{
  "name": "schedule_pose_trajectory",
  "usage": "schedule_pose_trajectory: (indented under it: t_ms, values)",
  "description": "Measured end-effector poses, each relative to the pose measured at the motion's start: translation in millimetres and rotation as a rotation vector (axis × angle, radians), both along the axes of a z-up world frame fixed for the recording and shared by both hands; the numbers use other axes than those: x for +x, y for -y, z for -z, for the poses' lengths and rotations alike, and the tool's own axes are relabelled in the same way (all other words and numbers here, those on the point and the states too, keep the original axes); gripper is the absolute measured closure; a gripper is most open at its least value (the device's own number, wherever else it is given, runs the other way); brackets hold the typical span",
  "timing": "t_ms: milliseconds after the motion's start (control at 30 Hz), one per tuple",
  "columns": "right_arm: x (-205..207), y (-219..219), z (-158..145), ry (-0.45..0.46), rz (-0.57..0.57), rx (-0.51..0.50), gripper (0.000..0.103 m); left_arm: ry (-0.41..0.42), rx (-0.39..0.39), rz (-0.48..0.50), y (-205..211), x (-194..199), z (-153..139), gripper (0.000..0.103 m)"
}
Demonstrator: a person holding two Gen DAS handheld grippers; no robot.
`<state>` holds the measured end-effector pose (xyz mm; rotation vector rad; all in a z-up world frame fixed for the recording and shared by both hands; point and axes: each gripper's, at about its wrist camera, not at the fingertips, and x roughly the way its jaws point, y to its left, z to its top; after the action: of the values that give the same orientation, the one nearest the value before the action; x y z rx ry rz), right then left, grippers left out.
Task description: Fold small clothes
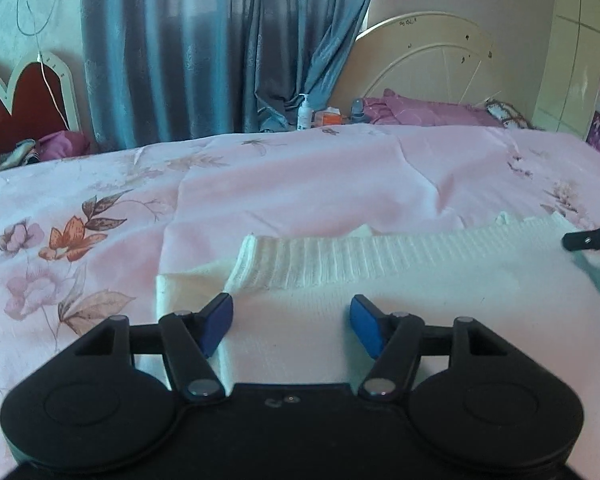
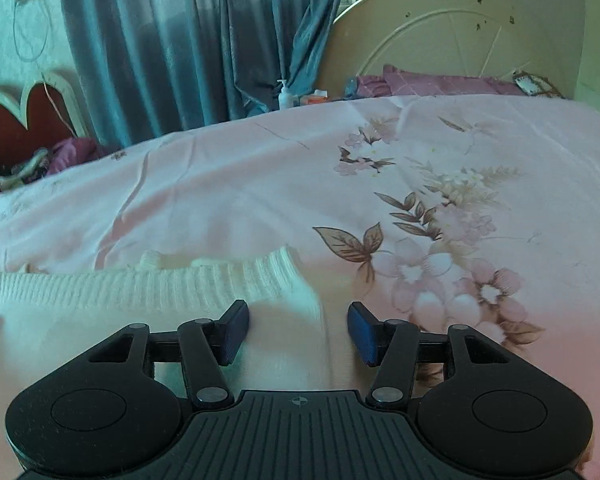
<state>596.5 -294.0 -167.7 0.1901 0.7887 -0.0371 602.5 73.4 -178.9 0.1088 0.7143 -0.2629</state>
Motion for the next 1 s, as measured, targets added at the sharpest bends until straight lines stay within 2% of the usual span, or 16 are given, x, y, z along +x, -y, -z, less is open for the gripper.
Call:
schedule_pose_trajectory:
  t_ms: [67,167,267,333,500,633,733,800,867,933,1000]
  values:
    - [-13.5,-10.7,-12.0,0.044,-0.015,-0.007,0.049,0.027,0.002,-0.013,7.7,-5.3,-7.5,0.038]
    - [-32.1,-44.1,-25.6,0.083,-0.159,0.023,0.049,0.063,-0.046,0.021,17.1,-29.4,-16.0,0.034]
    - [-44.6,-81.6,-25.8,0.073,-0.298,0.019,0.049,0.058,-0.05,0.074,38.1,-46.1,-13.2,0.034]
    - [-47.1,-100.9,-19.5,0.046,-0.348,-0.003,0.049,0.033,-0.013,0.091,51.5,-52.0,-4.5,0.036]
    - [-61.2,-93.7,-6.7,0.022,-0.315,-0.014,0.049,0.02,-0.018,0.067,39.8,-71.1,7.3,0.035]
    - [-64.4,-93.1,-15.5,0.014,-0.289,0.003,0.049,0.004,-0.049,0.033,34.5,-73.0,0.9,0.036]
    - [-67.0,-103.7,-18.6,0.017,-0.318,0.038,0.049,-0.002,-0.052,0.042,45.5,-77.8,-1.9,0.036]
    - [-71.4,-107.7,-15.9,0.008,-0.325,-0.015,0.049,-0.005,-0.029,0.035,46.7,-82.0,0.6,0.036]
    - [-78.8,-90.9,-15.1,0.01,-0.273,-0.033,0.049,-0.002,-0.033,0.017,34.2,-87.4,0.2,0.036]
    - [-87.9,-61.5,-14.3,-0.001,-0.169,-0.059,0.049,0.011,-0.012,0.005,15.7,-96.2,-0.4,0.036]
    - [-93.9,-39.6,-11.5,-0.028,-0.132,-0.027,0.05,0.02,0.018,0.013,3.7,-106.6,0.9,0.036]
